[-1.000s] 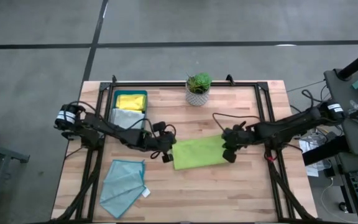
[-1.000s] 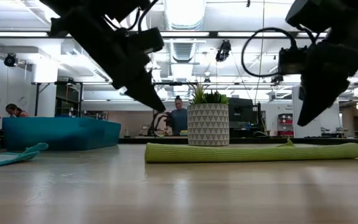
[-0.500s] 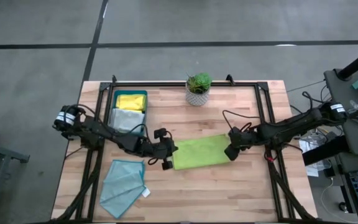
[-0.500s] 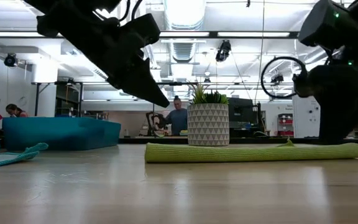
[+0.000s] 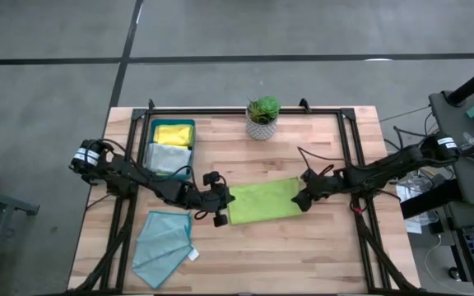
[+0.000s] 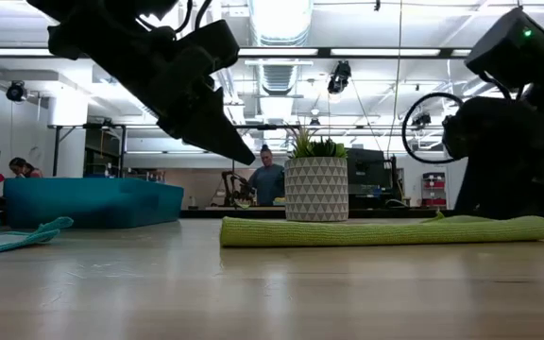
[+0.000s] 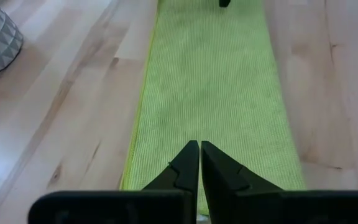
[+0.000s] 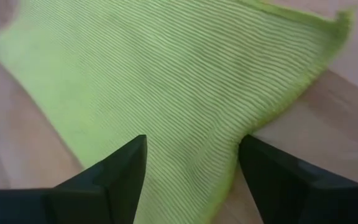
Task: Fold microfiber towels
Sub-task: Fold the green towel
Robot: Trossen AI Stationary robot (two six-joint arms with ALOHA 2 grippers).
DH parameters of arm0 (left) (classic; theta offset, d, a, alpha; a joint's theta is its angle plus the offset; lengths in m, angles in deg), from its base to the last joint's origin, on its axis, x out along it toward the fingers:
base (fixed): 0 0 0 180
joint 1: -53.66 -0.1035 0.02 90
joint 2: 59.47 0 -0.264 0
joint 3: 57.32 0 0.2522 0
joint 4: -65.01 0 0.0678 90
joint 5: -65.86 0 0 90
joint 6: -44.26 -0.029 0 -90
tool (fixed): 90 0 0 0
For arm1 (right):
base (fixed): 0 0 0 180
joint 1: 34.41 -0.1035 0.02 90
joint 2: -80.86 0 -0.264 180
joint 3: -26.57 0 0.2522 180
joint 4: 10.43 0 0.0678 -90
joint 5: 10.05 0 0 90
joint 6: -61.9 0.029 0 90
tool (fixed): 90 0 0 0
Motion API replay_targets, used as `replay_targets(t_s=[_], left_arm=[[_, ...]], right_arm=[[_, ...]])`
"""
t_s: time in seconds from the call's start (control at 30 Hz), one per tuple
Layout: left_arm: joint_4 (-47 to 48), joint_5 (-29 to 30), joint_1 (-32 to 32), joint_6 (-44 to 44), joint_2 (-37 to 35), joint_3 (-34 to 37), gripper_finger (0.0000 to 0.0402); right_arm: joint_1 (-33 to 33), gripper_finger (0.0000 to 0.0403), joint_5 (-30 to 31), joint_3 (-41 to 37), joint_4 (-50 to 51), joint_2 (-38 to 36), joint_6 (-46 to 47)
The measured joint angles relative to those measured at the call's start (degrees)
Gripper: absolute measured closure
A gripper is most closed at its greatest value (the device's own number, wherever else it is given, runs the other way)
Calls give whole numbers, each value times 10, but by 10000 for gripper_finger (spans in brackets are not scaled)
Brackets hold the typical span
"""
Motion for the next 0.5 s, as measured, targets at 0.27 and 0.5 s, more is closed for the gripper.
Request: replay_targets(t_s=[0.27,0.5], left_arm=[[-1,0,0,0,0,1,398],[12,-14,1,-1,0,2,398]], right_arm=[[0,206,17,-65,-151,10,39],[0,266,31,-74,-179,12,40]])
